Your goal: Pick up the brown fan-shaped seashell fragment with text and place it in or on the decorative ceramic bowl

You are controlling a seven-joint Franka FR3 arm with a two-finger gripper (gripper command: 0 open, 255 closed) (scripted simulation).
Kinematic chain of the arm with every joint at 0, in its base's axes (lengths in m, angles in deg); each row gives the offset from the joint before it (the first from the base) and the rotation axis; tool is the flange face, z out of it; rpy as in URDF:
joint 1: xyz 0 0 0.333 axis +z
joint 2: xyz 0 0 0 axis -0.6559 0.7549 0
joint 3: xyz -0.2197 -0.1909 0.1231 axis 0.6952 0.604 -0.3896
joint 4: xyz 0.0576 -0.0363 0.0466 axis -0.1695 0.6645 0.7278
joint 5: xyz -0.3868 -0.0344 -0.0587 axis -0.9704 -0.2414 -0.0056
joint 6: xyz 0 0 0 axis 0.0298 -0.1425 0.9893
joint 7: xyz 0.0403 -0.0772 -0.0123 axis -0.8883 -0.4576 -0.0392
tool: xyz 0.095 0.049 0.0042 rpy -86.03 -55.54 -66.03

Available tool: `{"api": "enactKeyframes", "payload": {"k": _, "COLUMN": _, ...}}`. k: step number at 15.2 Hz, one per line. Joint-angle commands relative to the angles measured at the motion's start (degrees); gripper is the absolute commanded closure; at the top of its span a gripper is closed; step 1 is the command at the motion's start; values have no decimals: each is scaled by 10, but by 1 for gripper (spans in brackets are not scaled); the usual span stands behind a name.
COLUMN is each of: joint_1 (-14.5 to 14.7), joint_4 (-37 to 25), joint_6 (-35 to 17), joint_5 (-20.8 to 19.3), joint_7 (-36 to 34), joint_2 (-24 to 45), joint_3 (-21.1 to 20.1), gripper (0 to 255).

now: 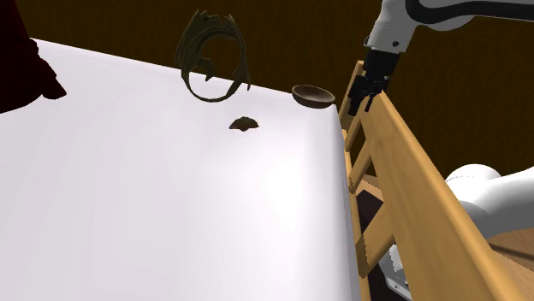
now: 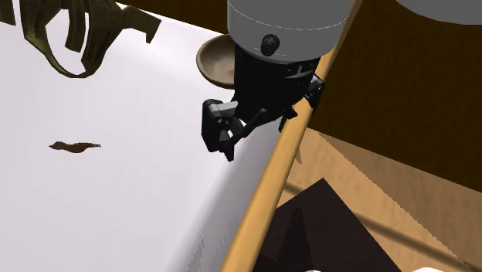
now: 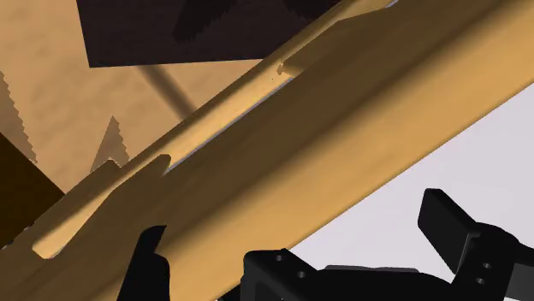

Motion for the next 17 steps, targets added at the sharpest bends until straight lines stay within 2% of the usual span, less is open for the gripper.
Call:
{"api": "enactKeyframes", "payload": {"k": 1, "joint_1": 0, "joint_4": 0, "joint_6": 0, "joint_5": 0, "joint_7": 0, "joint_2": 0, "joint_3": 0, "gripper": 0}}
{"api": "enactKeyframes", "payload": {"k": 8, "joint_1": 51, "joint_4": -119, "joint_6": -32, "joint_5": -28, "joint_7": 80, "joint_2": 157, "joint_3": -40, "gripper": 0}}
{"api": "enactKeyframes", "payload": {"k": 17, "joint_1": 106, "joint_4": -281, "joint_6": -36, "joint_5": -86, "joint_7": 162, "joint_2": 332, "joint_3": -108, "gripper": 0}}
